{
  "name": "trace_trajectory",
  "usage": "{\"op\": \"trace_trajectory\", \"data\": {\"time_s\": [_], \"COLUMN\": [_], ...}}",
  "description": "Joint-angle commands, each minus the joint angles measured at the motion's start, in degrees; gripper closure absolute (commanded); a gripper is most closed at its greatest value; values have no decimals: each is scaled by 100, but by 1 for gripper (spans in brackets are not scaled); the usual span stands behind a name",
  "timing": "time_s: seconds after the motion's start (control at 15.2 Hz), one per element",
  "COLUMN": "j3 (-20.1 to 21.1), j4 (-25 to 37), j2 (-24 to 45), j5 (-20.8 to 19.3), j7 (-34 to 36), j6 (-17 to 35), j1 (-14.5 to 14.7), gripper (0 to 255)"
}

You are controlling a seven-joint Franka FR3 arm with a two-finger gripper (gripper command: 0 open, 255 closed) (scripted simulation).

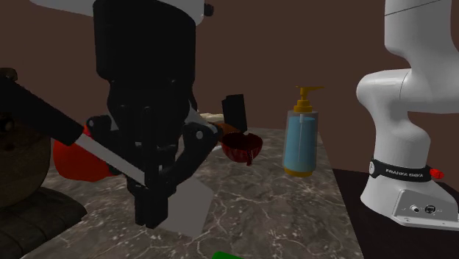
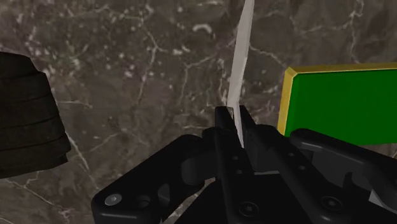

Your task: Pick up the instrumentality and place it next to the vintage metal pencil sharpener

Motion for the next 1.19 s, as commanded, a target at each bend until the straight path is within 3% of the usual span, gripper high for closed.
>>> {"op": "trace_trajectory", "data": {"time_s": [0.0, 0.2, 0.73, 0.79, 1.12], "j3": [-13, -16, -13, -13, -13], "j4": [-86, -204, -204, -199, -204], "j2": [119, 251, 251, 253, 251], "j5": [-13, -25, -26, -26, -26], "j7": [0, 0, 1, 1, 1], "j6": [92, 340, 340, 337, 340], "j1": [-6, -3, -5, -5, -5], "gripper": [255, 255, 255, 0, 0]}}
